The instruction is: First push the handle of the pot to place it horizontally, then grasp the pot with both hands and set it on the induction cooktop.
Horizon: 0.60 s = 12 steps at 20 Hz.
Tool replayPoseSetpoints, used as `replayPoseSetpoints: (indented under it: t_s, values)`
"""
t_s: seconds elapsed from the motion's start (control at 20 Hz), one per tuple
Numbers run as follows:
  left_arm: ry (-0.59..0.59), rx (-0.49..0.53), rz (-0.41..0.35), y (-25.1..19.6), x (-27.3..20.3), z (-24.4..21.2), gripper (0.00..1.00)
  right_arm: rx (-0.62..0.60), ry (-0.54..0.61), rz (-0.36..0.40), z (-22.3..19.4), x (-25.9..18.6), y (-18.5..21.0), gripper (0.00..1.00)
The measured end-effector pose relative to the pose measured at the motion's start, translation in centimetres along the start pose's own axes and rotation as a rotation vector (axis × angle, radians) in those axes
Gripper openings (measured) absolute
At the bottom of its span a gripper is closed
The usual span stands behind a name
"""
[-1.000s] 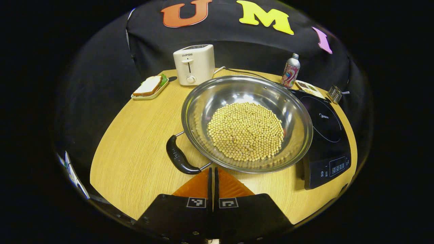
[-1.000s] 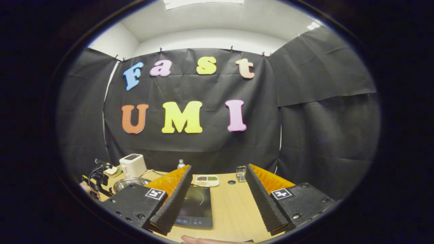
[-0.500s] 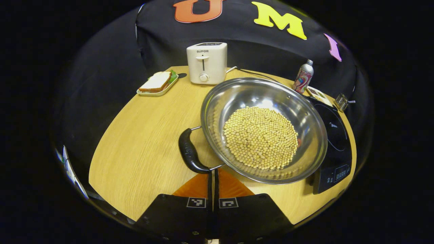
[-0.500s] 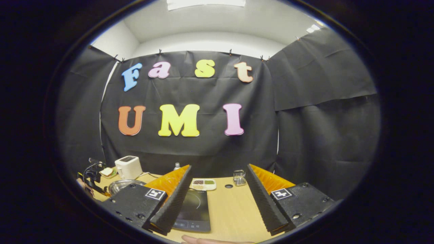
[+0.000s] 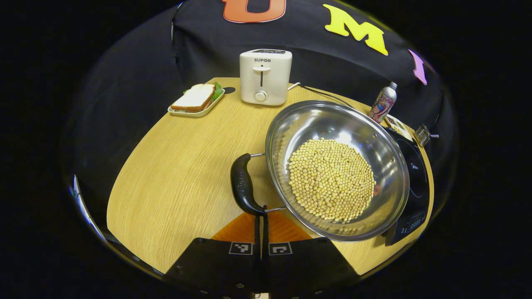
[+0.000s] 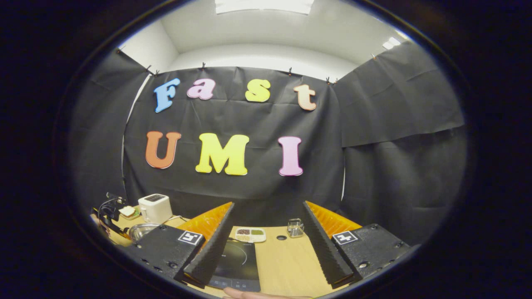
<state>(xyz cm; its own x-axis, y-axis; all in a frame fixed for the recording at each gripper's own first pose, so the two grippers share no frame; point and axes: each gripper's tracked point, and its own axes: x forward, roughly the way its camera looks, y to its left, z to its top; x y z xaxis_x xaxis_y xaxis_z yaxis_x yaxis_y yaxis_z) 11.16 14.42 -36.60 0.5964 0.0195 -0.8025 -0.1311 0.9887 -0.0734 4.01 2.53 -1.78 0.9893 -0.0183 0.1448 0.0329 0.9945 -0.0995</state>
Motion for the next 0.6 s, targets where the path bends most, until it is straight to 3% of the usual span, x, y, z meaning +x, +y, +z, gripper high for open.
replayPoseSetpoints:
  t_s: [0.2,0.6]
  values:
    - [0.010,-0.033,-0.008,1.2,1.6,2.1,0.00,-0.003,-0.027,-0.026,0.2,0.4,0.7,0.96]
    - [0.006,-0.035,0.025,3.1,3.4,5.1,0.00,0.013,0.048,-0.024,-2.7,2.1,3.0,0.96]
